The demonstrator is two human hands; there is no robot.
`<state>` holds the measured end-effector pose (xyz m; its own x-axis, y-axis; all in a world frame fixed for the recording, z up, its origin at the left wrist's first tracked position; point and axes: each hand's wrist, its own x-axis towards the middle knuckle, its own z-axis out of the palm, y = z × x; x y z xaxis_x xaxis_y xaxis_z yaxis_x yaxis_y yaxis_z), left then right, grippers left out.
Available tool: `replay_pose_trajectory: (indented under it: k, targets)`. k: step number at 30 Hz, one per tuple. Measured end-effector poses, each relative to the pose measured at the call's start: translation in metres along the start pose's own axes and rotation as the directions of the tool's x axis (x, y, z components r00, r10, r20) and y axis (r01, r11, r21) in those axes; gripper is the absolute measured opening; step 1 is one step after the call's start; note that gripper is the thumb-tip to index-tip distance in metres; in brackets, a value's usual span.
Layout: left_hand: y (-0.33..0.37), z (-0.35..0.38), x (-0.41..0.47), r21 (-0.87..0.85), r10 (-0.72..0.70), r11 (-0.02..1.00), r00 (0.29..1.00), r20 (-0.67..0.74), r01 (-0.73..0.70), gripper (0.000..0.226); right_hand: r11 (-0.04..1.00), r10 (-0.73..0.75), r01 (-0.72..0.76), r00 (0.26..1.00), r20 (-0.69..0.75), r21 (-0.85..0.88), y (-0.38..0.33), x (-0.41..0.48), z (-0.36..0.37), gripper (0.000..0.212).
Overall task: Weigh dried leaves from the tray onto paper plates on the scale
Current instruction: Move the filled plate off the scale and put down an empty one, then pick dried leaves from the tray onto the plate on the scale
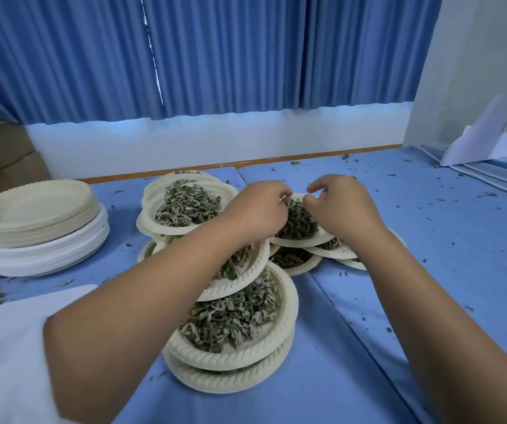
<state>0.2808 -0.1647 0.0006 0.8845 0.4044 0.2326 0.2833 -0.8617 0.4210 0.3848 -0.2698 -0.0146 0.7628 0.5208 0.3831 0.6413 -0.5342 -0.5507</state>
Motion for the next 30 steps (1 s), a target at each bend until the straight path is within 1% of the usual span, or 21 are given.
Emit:
replay_pose_trajectory:
  k: [2,6,10,15,20,24,26,30]
  targets:
    - [-0.002,-0.010,-0.009,-0.031,0.024,0.999,0.999,-0.048,-0.025,0.042,0.998,-0.060,0.060,0.998,0.003,0.005,-0.018,-0.010,0.003,0.028]
    - [-0.016,-0.037,-0.031,-0.046,0.040,0.998,0.986,-0.165,-0.048,0.039,0.974,-0.219,0.222,0.974,0.056,-0.044,-0.063,-0.025,0.007,0.025]
    - [-0.045,-0.070,-0.067,-0.063,-0.022,0.998,0.969,-0.247,0.006,0.034,0.947,-0.306,0.315,0.945,0.116,-0.063,-0.117,-0.038,0.014,0.024]
    - [-0.097,-0.106,-0.118,-0.003,-0.094,0.995,0.957,-0.274,0.097,0.026,0.907,-0.395,0.417,0.888,0.236,-0.053,-0.185,-0.061,0.042,0.020]
    - [-0.155,-0.133,-0.156,0.049,-0.183,0.978,0.944,-0.274,0.203,0.027,0.858,-0.465,0.512,0.808,0.361,-0.040,-0.245,-0.074,0.083,0.021]
    - [-0.202,-0.144,-0.176,0.062,-0.251,0.959,0.929,-0.272,0.277,0.032,0.825,-0.490,0.563,0.760,0.428,-0.055,-0.283,-0.076,0.120,0.027]
    - [-0.222,-0.147,-0.182,0.079,-0.279,0.947,0.917,-0.285,0.313,0.033,0.826,-0.485,0.561,0.754,0.442,-0.051,-0.295,-0.072,0.139,0.031]
    - [-0.253,-0.152,-0.184,0.090,-0.296,0.934,0.892,-0.341,0.345,0.039,0.810,-0.520,0.584,0.756,0.399,-0.051,-0.307,-0.059,0.167,0.035]
